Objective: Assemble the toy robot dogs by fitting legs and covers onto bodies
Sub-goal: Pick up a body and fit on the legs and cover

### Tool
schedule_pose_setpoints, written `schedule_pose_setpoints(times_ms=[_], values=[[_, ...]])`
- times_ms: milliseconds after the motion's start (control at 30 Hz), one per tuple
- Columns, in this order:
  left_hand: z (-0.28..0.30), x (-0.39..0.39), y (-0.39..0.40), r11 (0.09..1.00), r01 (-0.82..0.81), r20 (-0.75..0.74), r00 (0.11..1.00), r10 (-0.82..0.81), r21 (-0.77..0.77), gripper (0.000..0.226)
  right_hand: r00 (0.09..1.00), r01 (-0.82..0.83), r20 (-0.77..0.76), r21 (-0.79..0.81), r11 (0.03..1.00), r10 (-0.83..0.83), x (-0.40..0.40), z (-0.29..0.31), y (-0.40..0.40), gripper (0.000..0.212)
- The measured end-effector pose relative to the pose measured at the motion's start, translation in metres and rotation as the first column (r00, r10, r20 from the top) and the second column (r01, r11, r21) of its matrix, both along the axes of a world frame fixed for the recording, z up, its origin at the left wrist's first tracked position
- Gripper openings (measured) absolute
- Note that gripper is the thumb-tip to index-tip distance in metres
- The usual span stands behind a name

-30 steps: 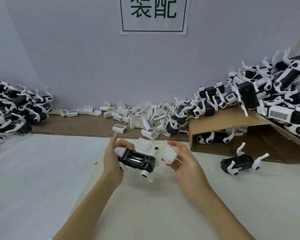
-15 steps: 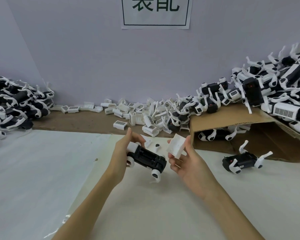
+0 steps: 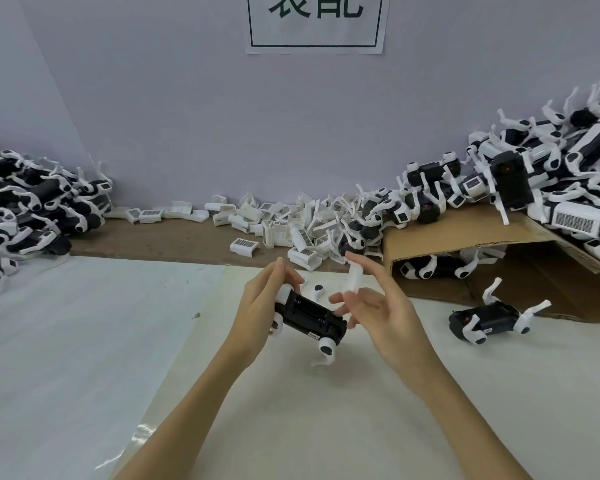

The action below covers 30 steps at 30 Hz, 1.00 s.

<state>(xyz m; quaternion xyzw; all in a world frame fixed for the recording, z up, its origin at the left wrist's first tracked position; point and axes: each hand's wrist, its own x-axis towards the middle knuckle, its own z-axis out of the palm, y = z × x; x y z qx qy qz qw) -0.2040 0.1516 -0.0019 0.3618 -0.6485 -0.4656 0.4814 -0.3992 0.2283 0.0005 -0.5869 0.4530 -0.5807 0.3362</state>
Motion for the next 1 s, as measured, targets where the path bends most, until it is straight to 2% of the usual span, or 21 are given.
schedule_pose_setpoints(times_ms=[100, 133, 200, 233, 267, 333, 433, 500, 600, 767, 900, 1000], values=[[0.001, -0.001, 0.001, 1.000, -0.020, -0.015, 1.000, 0.020, 0.011, 0.050, 0.999, -0.043, -0.032, 0.020, 0.999, 0.044, -0.002, 0.000, 0.002, 0.057], [0.002, -0.001, 0.002, 1.000, -0.021, -0.019, 1.000, 0.021, 0.012, 0.050, 0.998, -0.058, -0.020, 0.033, 0.998, 0.059, 0.000, 0.000, 0.002, 0.054], [0.002, -0.002, 0.003, 1.000, -0.020, -0.020, 1.000, 0.020, 0.008, 0.049, 0.998, -0.012, -0.062, -0.019, 1.000, 0.011, 0.007, -0.002, 0.002, 0.028], [0.002, -0.002, 0.003, 1.000, -0.023, -0.020, 1.000, 0.024, 0.005, 0.049, 0.987, 0.046, -0.150, -0.075, 0.996, -0.057, 0.011, -0.004, 0.002, 0.017], [0.002, -0.003, 0.004, 1.000, -0.028, -0.021, 0.999, 0.028, -0.001, 0.048, 0.953, 0.099, -0.270, -0.139, 0.985, -0.134, 0.014, -0.008, 0.002, 0.015], [0.001, -0.005, 0.005, 0.999, -0.041, -0.033, 0.999, 0.040, -0.025, 0.050, 0.841, 0.126, -0.488, -0.246, 0.961, -0.235, 0.021, -0.014, 0.000, 0.025], [0.000, -0.009, 0.007, 0.994, -0.091, -0.080, 0.993, 0.086, -0.065, 0.055, 0.743, 0.044, -0.641, -0.243, 0.969, -0.195, 0.029, -0.018, 0.001, 0.052], [0.000, -0.012, 0.008, 0.992, -0.118, -0.103, 0.988, 0.112, -0.053, 0.057, 0.752, 0.010, -0.646, -0.185, 0.983, -0.129, 0.031, -0.020, 0.002, 0.070], [-0.001, -0.014, 0.009, 0.989, -0.139, -0.097, 0.986, 0.134, -0.048, 0.058, 0.752, 0.051, -0.646, -0.142, 0.989, -0.132, 0.032, -0.024, 0.004, 0.068], [-0.001, -0.023, 0.018, 0.985, -0.144, -0.058, 0.989, 0.139, -0.097, 0.056, 0.564, 0.209, -0.766, -0.230, 0.951, -0.309, 0.045, -0.030, 0.003, 0.055], [0.000, -0.022, 0.022, 0.981, -0.023, 0.089, 0.995, 0.041, -0.191, 0.049, 0.506, 0.363, -0.734, -0.294, 0.884, -0.452, 0.048, -0.028, -0.001, 0.047], [0.004, -0.012, 0.018, 0.971, 0.159, 0.244, 0.963, -0.112, -0.181, 0.045, 0.502, 0.398, -0.700, -0.334, 0.854, -0.508, 0.046, -0.028, -0.002, 0.044]])
